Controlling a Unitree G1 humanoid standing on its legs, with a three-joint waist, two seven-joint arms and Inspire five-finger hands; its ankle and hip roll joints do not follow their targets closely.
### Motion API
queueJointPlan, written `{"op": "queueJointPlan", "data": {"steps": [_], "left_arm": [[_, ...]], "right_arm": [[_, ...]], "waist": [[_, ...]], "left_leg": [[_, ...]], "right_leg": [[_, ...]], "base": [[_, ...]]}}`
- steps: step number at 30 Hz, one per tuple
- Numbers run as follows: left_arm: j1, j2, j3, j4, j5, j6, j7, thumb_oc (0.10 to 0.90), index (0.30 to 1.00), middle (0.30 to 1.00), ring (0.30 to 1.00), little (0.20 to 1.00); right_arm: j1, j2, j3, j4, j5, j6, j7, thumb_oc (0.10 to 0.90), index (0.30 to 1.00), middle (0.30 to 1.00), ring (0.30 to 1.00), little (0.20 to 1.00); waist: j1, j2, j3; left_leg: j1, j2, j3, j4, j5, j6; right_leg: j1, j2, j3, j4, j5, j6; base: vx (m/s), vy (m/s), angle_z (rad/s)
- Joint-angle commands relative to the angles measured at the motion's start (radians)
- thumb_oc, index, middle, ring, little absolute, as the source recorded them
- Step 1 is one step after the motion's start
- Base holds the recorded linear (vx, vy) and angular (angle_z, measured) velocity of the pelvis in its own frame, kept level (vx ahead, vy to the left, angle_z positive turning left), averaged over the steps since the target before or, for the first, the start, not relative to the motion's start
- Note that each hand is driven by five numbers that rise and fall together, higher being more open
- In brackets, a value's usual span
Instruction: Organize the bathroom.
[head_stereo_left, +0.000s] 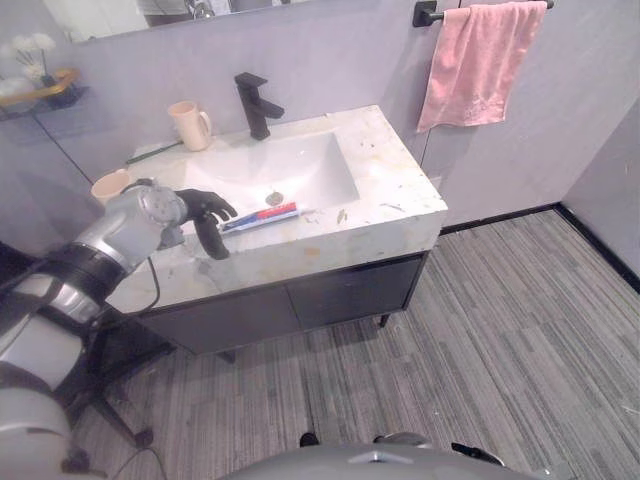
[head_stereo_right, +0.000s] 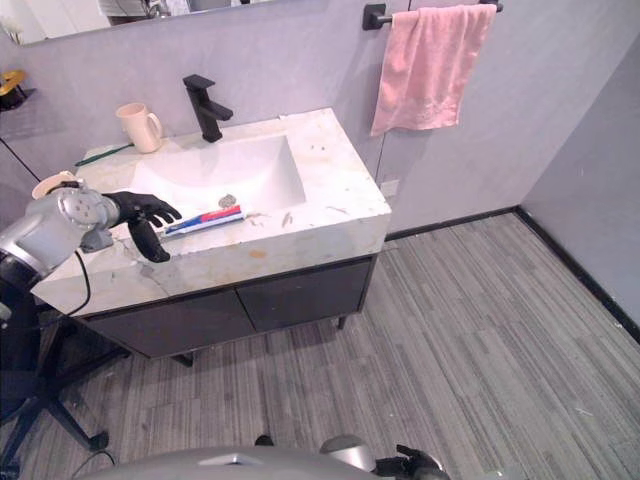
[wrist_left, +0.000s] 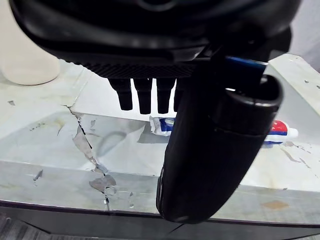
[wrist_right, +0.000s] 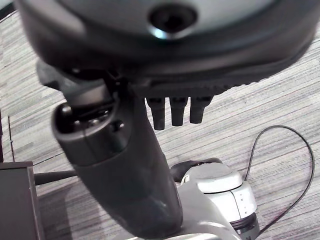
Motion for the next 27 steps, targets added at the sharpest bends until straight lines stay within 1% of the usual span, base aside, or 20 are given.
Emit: {"op": "queueJointPlan", "data": {"steps": [1, 8, 16, 20, 24, 26, 27], "left_arm": [[-0.107, 0.094, 0.141, 0.045, 0.059, -0.036, 0.077, 0.8, 0.9, 0.9, 0.9, 0.9], [-0.102, 0.086, 0.141, 0.055, 0.089, -0.037, 0.057, 0.8, 0.9, 0.9, 0.9, 0.9], [-0.069, 0.077, 0.157, 0.077, 0.104, -0.056, 0.072, 0.8, 0.9, 0.9, 0.9, 0.9], [-0.066, 0.068, 0.158, 0.082, 0.103, -0.046, 0.072, 0.8, 0.9, 0.9, 0.9, 0.9], [-0.053, 0.055, 0.163, 0.098, 0.109, -0.05, 0.067, 0.8, 0.9, 0.9, 0.9, 0.9], [-0.045, 0.049, 0.163, 0.105, 0.107, -0.051, 0.063, 0.64, 0.66, 0.66, 0.66, 0.66], [-0.038, 0.044, 0.164, 0.109, 0.106, -0.051, 0.06, 0.535, 0.502, 0.502, 0.502, 0.502]], "right_arm": [[0.002, -0.051, 0.01, 0.007, -0.004, -0.022, 0.002, 0.8, 0.9, 0.9, 0.9, 0.9], [0.006, -0.051, 0.013, -0.004, -0.012, -0.013, 0.003, 0.8, 0.9, 0.9, 0.9, 0.9], [0.008, -0.057, 0.005, -0.004, -0.012, -0.013, 0.003, 0.8, 0.9, 0.9, 0.9, 0.9], [0.013, -0.06, 0.0, -0.007, -0.013, -0.014, 0.002, 0.8, 0.9, 0.9, 0.9, 0.9], [0.019, -0.06, -0.005, -0.009, -0.007, -0.016, 0.002, 0.8, 0.9, 0.9, 0.9, 0.9], [0.023, -0.062, -0.011, -0.011, -0.008, -0.015, 0.002, 0.8, 0.9, 0.9, 0.9, 0.9], [0.026, -0.062, -0.014, -0.013, -0.009, -0.016, 0.001, 0.8, 0.9, 0.9, 0.9, 0.9]], "waist": [[0.0, 0.047, -0.024], [-0.009, 0.049, -0.027], [-0.017, 0.055, -0.022], [-0.024, 0.055, -0.02], [-0.03, 0.054, -0.02], [-0.034, 0.055, -0.019], [-0.036, 0.055, -0.019]], "left_leg": [[0.037, 0.015, -0.074, 0.021, -0.109, -0.021], [0.04, 0.013, -0.073, 0.018, -0.111, -0.02], [0.039, 0.008, -0.067, 0.02, -0.116, -0.017], [0.039, 0.008, -0.062, 0.022, -0.119, -0.017], [0.039, 0.007, -0.059, 0.025, -0.123, -0.014], [0.04, 0.006, -0.058, 0.025, -0.124, -0.013], [0.039, 0.005, -0.058, 0.026, -0.125, -0.012]], "right_leg": [[-0.053, 0.003, -0.099, 0.173, -0.158, 0.074], [-0.059, 0.002, -0.095, 0.175, -0.158, 0.077], [-0.069, -0.002, -0.089, 0.183, -0.16, 0.079], [-0.071, -0.005, -0.087, 0.187, -0.16, 0.082], [-0.075, -0.006, -0.084, 0.194, -0.163, 0.083], [-0.078, -0.006, -0.083, 0.198, -0.164, 0.084], [-0.08, -0.007, -0.081, 0.201, -0.166, 0.084]], "base": [[0.03, -0.009, 0.0], [0.0, -0.001, 0.0], [0.01, 0.001, -0.01], [0.02, -0.001, -0.05], [0.03, -0.003, -0.06], [0.03, 0.003, -0.04], [0.0, 0.0, 0.0]]}}
